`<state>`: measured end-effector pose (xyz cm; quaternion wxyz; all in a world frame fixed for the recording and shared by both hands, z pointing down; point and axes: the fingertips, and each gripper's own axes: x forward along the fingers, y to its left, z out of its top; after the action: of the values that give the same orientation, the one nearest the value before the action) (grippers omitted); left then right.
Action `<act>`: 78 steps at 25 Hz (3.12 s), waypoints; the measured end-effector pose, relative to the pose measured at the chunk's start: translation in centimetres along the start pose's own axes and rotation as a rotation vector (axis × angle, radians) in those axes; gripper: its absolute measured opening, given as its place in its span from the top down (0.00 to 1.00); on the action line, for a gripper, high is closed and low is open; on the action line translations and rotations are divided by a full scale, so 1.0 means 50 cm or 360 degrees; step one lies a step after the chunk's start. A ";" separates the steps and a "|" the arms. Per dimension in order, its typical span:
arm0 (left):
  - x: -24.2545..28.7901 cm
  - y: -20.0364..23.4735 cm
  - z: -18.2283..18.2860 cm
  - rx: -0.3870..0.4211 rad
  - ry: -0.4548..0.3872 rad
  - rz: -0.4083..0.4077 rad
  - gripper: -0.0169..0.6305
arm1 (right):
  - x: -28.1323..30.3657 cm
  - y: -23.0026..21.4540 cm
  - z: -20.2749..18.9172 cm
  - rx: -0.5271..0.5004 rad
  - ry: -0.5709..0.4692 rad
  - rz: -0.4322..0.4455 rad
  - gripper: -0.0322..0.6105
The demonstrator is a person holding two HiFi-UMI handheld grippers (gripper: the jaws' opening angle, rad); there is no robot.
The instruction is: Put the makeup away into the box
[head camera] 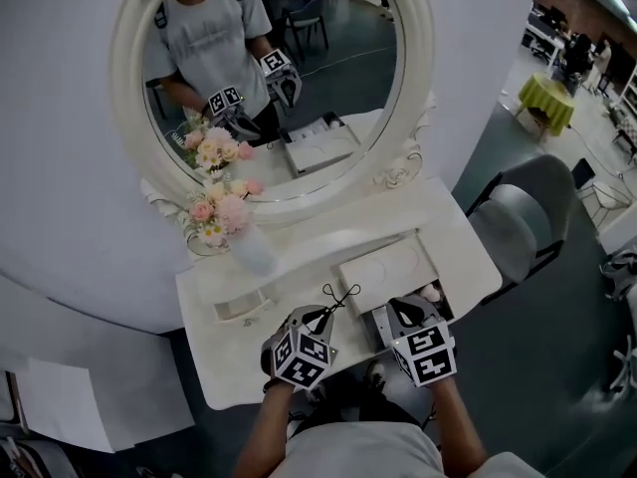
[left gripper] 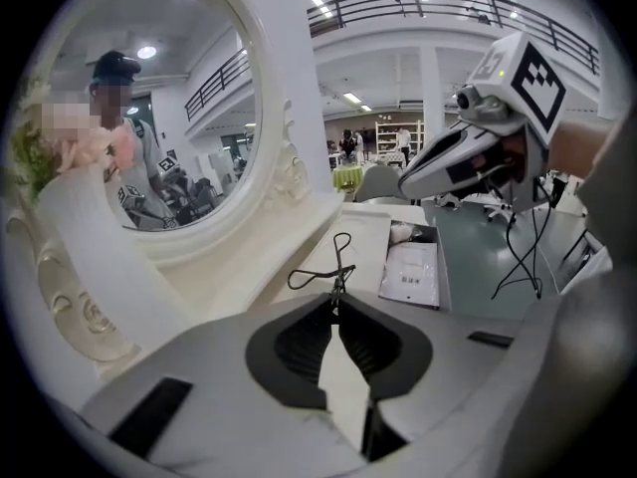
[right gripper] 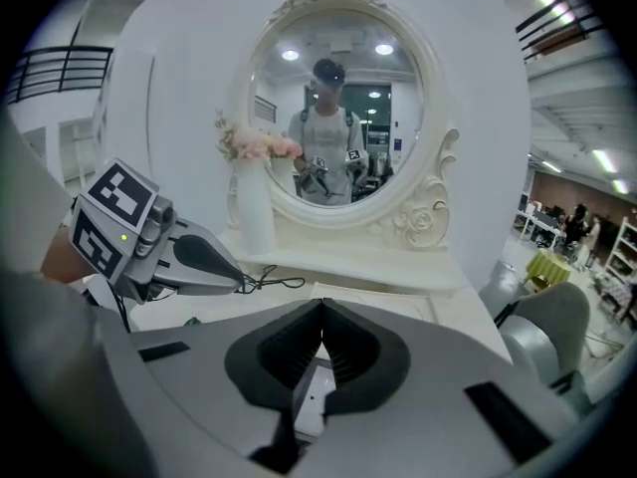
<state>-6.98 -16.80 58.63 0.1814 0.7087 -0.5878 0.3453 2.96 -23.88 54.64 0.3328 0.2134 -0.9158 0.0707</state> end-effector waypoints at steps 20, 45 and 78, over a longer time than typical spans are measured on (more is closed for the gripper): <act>0.182 -0.263 0.094 0.0326 0.0044 -0.0492 0.90 | -0.133 -0.188 -0.176 0.0235 0.0093 -0.0337 0.95; 0.228 -0.280 0.055 0.0290 0.0176 -0.0609 0.80 | -0.082 -0.180 -0.190 0.0213 0.0158 -0.0201 0.95; -0.234 0.208 -0.166 -0.0736 -0.0153 0.0627 0.95 | 0.189 0.362 0.160 -0.0721 0.0020 0.0915 0.95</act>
<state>-20.07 -5.56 54.63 0.2395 0.5366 -0.7848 0.1971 -16.11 -13.02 54.75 0.3437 -0.1324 -0.9287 -0.0421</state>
